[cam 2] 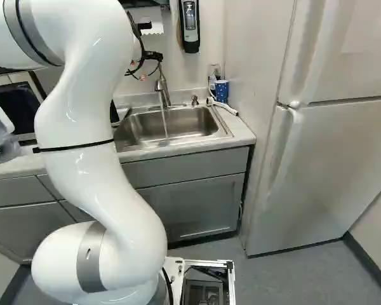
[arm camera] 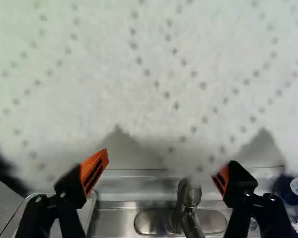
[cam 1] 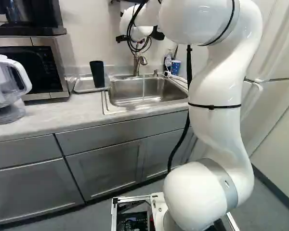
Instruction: Rinse the cup and place it in the tray
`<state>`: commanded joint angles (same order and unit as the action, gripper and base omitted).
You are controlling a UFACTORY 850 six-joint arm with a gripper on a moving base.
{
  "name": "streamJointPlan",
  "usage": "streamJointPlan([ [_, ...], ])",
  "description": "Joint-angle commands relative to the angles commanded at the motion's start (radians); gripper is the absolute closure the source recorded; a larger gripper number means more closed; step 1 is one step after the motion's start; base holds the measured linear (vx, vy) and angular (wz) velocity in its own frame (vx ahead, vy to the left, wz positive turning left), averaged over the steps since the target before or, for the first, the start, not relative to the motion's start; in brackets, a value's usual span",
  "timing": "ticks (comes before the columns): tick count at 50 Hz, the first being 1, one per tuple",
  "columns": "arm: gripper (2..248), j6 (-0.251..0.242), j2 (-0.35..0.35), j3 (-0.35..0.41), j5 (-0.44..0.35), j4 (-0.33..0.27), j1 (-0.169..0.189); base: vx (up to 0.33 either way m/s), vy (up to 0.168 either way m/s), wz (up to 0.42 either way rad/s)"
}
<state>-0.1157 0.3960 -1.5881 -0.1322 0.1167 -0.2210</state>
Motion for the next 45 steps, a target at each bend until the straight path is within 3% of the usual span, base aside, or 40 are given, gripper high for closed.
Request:
streamJointPlan([
  [45, 3, 0.0, -0.028, 0.033, 0.104, 0.0, -0.003, 0.0, 0.0, 0.0],
])
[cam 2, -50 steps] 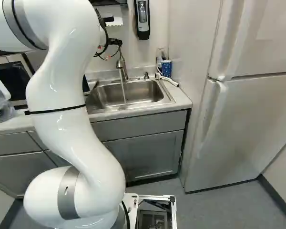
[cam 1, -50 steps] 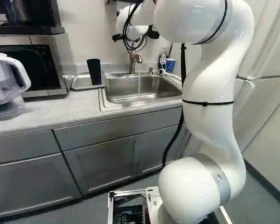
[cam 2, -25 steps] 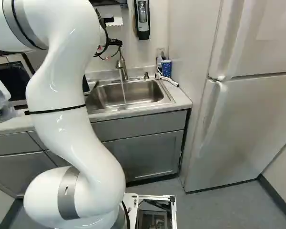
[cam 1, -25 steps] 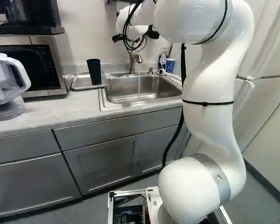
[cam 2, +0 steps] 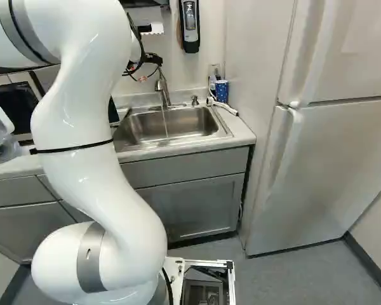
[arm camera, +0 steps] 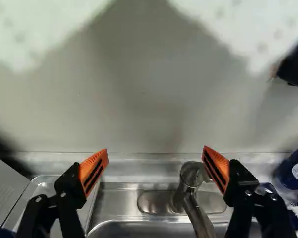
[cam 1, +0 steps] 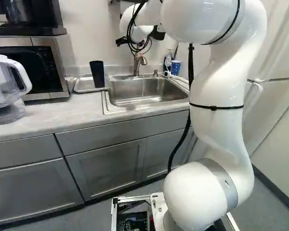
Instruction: Rinse the cup and place it in the tray
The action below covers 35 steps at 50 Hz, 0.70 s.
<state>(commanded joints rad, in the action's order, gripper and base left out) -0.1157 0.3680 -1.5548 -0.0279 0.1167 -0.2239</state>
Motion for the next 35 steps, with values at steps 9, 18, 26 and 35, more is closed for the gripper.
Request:
streamJointPlan([
  [9, 3, 0.0, -0.011, 0.013, 0.025, 0.0, -0.001, 0.0, 0.0, 0.0],
  [18, 3, 0.0, -0.022, 0.026, 0.05, 0.0, -0.002, 0.0, 0.0, 0.0],
  [26, 3, 0.0, -0.032, 0.038, 0.058, 0.0, -0.003, 0.0, 0.0, 0.0],
  [35, 3, 0.0, -0.04, 0.047, 0.058, 0.0, -0.004, 0.0, 0.0, 0.0],
])
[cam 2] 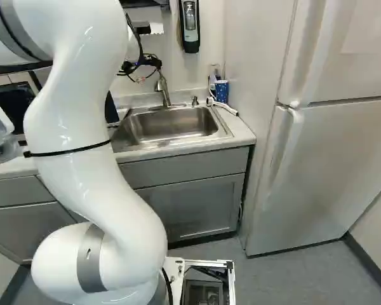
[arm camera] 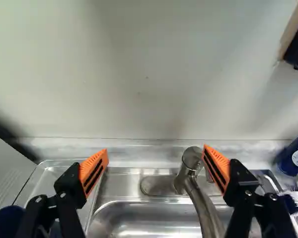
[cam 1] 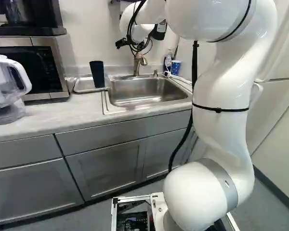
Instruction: Rinse the cup and place it in the tray
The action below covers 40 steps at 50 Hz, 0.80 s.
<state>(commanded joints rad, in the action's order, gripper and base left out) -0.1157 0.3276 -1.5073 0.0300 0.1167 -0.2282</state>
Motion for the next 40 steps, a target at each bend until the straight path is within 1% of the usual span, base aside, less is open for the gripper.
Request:
streamJointPlan([
  [9, 3, 0.0, -0.001, 0.001, -0.004, 0.0, 0.0, 0.0, 0.0, 0.0],
  [20, 3, 0.0, -0.003, 0.004, -0.061, 0.0, 0.0, 0.0, 0.0, 0.0],
  [40, 3, 0.0, -0.043, 0.049, -0.062, 0.0, -0.011, 0.0, 0.0, 0.0],
])
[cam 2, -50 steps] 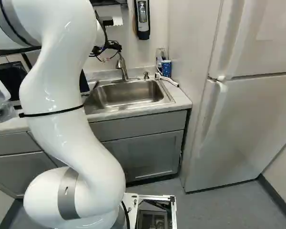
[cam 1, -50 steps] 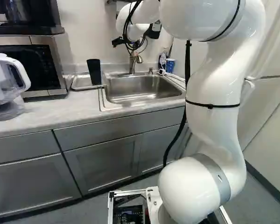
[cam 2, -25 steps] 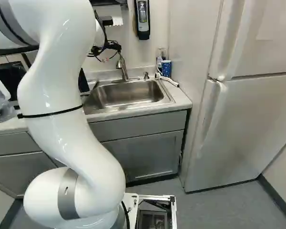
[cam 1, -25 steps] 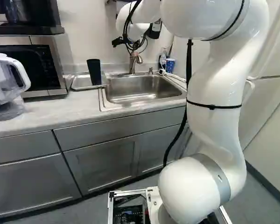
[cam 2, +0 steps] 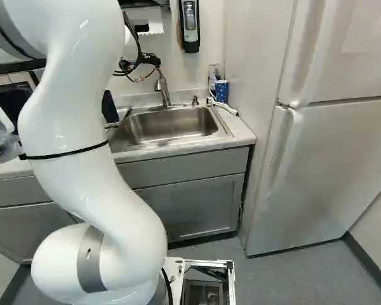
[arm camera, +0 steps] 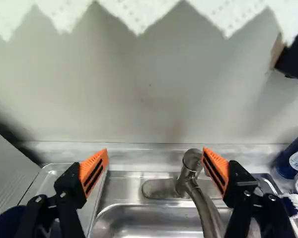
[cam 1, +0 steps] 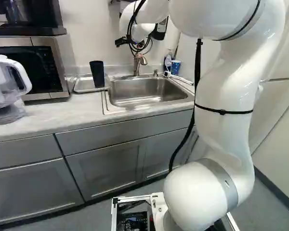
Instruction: Rinse the cup and place it in the tray
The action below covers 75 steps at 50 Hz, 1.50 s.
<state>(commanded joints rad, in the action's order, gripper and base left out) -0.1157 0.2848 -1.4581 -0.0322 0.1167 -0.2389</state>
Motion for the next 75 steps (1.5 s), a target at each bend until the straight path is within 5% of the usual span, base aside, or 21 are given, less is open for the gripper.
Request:
streamJointPlan([
  [33, 3, 0.0, -0.098, 0.109, 0.013, 0.0, -0.033, 0.0, 0.0, 0.0],
  [75, 3, 0.0, -0.231, 0.251, 0.211, 0.0, -0.062, 0.0, 0.0, 0.0],
])
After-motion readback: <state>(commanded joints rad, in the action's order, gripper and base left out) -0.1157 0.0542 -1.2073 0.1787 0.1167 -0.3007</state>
